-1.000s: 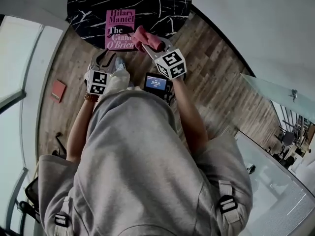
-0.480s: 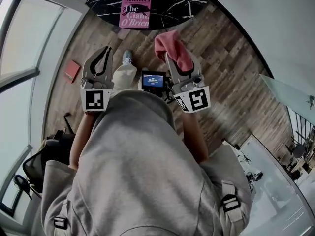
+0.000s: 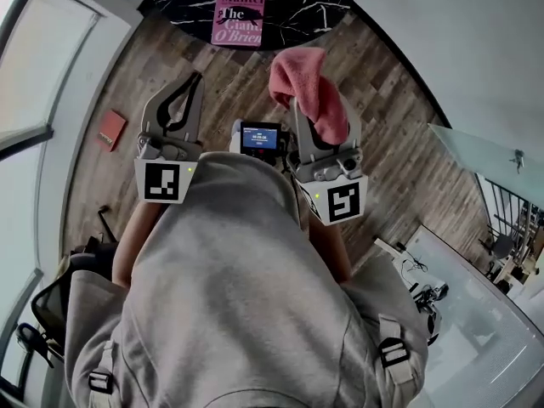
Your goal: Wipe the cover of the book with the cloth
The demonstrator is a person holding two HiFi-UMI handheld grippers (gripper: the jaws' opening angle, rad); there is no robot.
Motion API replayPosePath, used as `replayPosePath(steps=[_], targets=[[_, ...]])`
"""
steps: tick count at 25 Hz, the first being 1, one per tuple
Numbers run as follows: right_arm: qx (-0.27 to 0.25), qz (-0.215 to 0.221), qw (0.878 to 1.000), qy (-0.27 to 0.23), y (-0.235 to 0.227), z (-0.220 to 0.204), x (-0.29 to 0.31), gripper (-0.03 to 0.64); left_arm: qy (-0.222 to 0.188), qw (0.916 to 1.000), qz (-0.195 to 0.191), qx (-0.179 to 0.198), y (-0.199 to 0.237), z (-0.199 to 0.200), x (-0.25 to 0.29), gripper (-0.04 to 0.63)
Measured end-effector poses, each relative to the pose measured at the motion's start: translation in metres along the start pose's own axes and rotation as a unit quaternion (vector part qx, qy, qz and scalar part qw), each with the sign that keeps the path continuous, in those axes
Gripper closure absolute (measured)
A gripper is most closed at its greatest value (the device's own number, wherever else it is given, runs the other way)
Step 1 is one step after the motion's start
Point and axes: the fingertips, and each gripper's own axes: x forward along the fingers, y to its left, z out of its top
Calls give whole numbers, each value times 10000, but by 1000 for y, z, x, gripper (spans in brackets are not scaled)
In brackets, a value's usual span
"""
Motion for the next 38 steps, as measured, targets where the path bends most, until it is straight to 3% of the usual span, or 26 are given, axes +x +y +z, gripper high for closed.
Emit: replayPosePath(steps=[8, 15, 24, 38], targets=[[-38, -343, 9992, 223, 79, -1, 27, 517, -364, 9992, -189, 7, 48, 12, -53, 592], [-139, -821, 9955, 458, 107, -7, 30, 525, -423, 9985, -341, -14, 75, 3, -82, 592], [-232, -1168, 9918, 466, 101, -1, 18, 526, -595, 9972, -434, -107, 76, 2, -86, 592], [-159, -1362, 9893, 495, 86, -1, 8, 526, -353, 9979, -520, -169, 65, -7, -84, 592]])
